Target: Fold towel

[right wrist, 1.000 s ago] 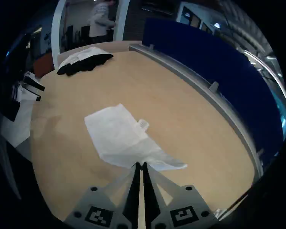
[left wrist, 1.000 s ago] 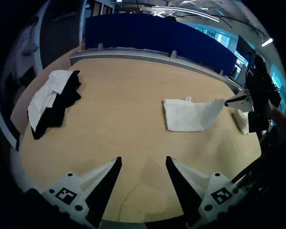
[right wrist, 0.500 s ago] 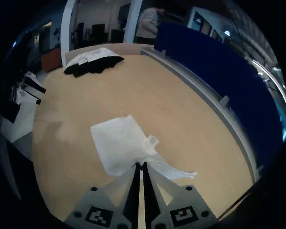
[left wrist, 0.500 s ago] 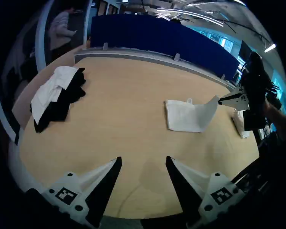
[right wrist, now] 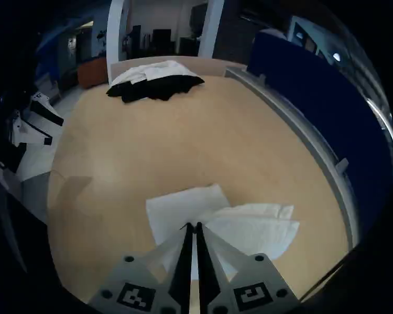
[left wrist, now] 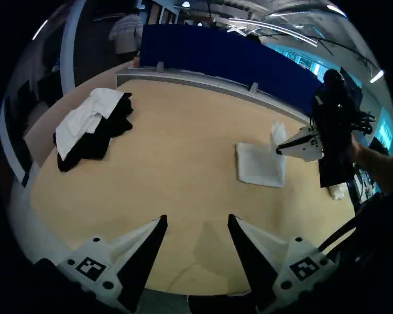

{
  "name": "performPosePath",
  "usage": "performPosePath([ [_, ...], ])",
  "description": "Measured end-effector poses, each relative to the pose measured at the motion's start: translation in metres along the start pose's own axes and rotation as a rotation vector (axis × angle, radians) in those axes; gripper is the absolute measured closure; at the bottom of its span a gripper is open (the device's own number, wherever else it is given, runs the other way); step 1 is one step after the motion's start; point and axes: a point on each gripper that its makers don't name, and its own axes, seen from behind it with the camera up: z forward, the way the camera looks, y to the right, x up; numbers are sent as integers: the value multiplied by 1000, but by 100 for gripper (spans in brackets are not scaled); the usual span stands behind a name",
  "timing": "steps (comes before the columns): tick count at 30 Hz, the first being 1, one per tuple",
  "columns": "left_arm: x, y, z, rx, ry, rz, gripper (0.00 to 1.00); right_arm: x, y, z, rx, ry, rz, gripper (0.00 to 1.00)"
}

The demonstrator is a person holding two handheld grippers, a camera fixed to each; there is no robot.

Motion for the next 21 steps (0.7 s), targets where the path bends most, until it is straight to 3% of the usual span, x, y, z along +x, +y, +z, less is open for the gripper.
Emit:
performPosePath([
  [8, -7, -1, -6, 12, 6, -31, 15, -8, -36, 47, 82, -28, 44, 95],
  [15, -7, -1, -7, 12, 8, -36, 15, -14, -40, 51, 91, -41, 66, 91],
  [17, -7, -2, -6, 12, 8, -32, 15, -13, -39, 50, 89, -38, 67, 87],
  [19, -7, -2, -6, 12, 8, -29, 15, -13, -38, 49, 89, -35, 69, 75],
  [21, -6, -2, -6, 11, 8, -27, 15, -12, -38, 47, 90, -32, 71, 57],
])
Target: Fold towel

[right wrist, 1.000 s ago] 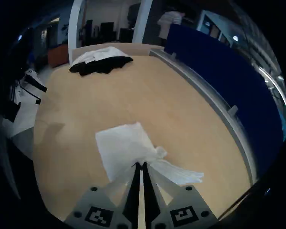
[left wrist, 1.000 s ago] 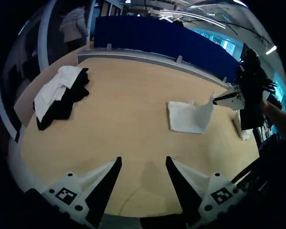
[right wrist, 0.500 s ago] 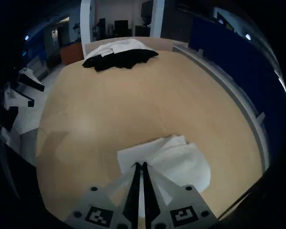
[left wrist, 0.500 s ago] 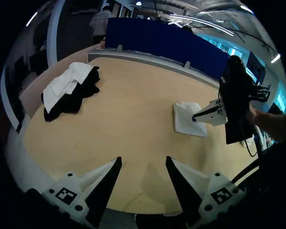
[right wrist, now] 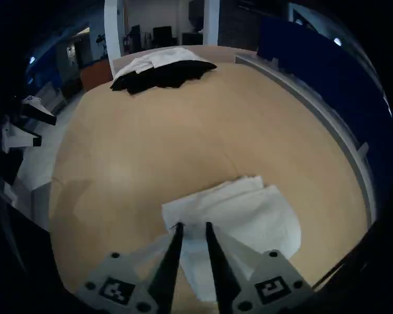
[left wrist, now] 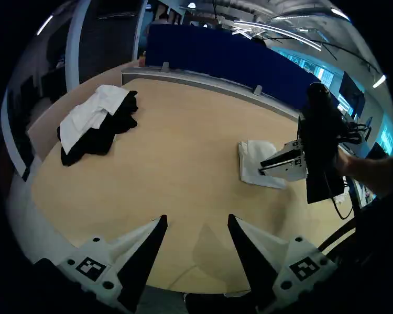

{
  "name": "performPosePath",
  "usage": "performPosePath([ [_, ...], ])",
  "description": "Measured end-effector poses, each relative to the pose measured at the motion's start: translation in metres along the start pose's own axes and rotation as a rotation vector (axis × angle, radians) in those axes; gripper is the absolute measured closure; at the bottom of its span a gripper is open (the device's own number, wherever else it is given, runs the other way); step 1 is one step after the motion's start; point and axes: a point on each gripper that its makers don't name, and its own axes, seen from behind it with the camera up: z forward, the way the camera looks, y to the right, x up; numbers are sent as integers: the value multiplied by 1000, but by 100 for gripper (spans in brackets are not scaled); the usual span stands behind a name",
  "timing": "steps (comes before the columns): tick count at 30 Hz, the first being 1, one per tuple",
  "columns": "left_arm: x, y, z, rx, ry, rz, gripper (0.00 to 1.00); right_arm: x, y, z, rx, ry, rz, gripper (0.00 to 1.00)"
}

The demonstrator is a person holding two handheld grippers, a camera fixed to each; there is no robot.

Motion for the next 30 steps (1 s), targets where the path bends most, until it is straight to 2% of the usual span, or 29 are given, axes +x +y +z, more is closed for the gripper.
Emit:
performPosePath([
  [4, 2, 2, 0, -3, 1, -1, 15, 0, -1, -5, 4, 6, 3, 31],
  [8, 2, 4, 0, -5, 2, 1, 15, -1, 0, -8, -3, 9, 8, 28],
  [17, 4, 6, 0, -10, 3, 3, 15, -13, 2, -19, -30, 8, 43, 28],
  [30, 7, 10, 6, -22, 1, 19, 15, -60, 1, -40, -85, -24, 141, 28],
])
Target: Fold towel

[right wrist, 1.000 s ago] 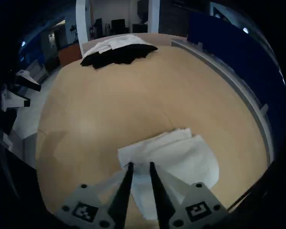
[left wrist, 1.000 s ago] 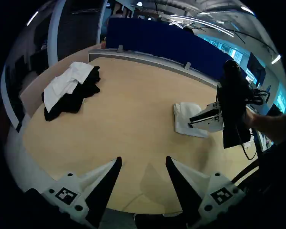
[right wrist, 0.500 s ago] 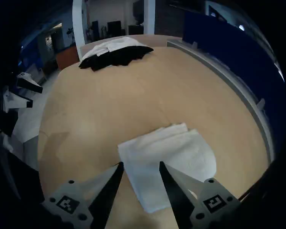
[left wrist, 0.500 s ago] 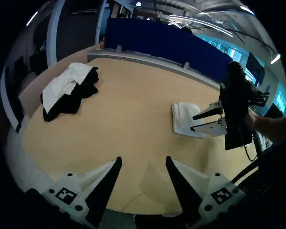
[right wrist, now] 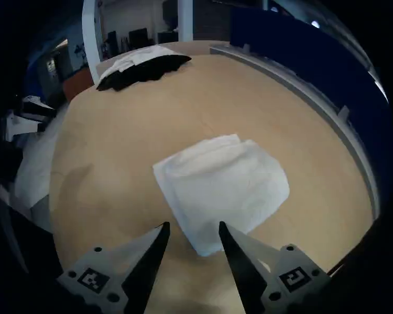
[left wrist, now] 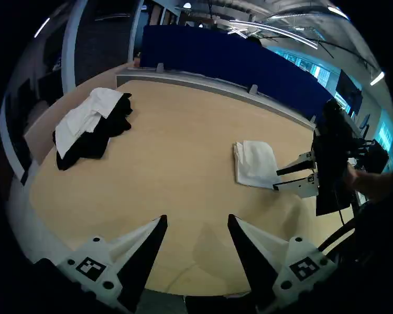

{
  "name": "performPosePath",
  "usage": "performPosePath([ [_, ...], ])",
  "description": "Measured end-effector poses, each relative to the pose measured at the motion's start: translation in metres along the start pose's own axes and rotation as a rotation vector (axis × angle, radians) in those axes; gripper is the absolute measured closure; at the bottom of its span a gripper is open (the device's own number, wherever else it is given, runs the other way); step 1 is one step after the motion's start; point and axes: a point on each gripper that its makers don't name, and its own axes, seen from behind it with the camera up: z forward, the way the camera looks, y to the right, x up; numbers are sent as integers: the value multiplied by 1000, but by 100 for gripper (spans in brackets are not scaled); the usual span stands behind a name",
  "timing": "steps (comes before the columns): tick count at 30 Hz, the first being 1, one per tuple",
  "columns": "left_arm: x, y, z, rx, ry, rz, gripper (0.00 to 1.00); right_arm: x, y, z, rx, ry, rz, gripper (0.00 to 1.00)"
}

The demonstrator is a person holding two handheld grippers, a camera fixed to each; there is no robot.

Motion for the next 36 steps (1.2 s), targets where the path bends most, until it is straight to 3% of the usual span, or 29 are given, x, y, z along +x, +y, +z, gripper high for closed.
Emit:
performPosePath([
  [8, 0, 5, 3, -11, -3, 12, 15, -22, 3, -6, -21, -17, 47, 28],
  [16, -1, 7, 3, -15, -4, 13, 15, -31, 4, -6, -31, -28, 54, 29],
  [24, -2, 7, 1, -14, -4, 9, 15, -36, 5, -3, -38, -38, 82, 51],
  [36, -5, 8, 2, -17, -5, 8, 15, -40, 8, 0, -45, -46, 105, 74],
])
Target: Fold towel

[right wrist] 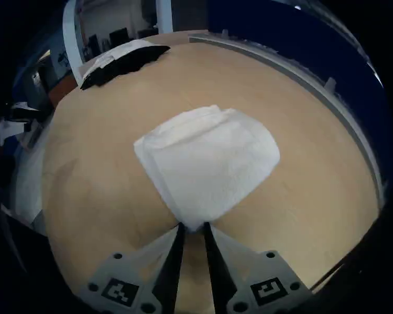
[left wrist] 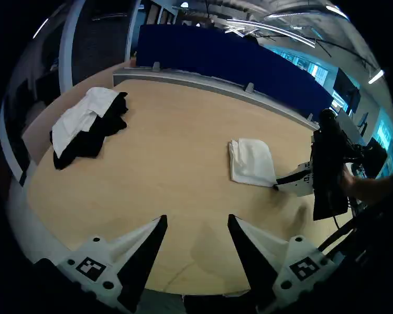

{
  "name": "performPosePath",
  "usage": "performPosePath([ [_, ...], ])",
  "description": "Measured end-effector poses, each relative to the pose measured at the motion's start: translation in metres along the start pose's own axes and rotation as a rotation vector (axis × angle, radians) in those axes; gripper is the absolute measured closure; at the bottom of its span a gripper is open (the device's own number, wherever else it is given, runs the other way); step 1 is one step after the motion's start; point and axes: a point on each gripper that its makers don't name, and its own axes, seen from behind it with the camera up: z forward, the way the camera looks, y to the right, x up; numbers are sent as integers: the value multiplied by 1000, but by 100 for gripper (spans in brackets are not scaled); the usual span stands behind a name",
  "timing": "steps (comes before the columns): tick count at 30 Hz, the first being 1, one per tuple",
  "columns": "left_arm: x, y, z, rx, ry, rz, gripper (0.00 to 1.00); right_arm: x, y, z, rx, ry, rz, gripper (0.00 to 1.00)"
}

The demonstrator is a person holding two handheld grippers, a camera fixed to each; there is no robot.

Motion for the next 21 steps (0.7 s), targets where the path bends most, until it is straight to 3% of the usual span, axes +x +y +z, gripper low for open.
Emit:
performPosePath([
  [2, 0, 0, 0, -1, 0, 1, 15, 0, 1, -1, 0, 0, 1, 78],
  [6, 1, 0, 1, -2, 0, 2, 15, 0, 3, 0, -9, 3, 2, 94],
  [14, 3, 3, 1, -6, 0, 8, 15, 6, 4, -4, -13, 26, -16, 97],
  [21, 9, 6, 1, -14, 10, 14, 15, 28, 11, -20, -36, 66, -64, 97],
])
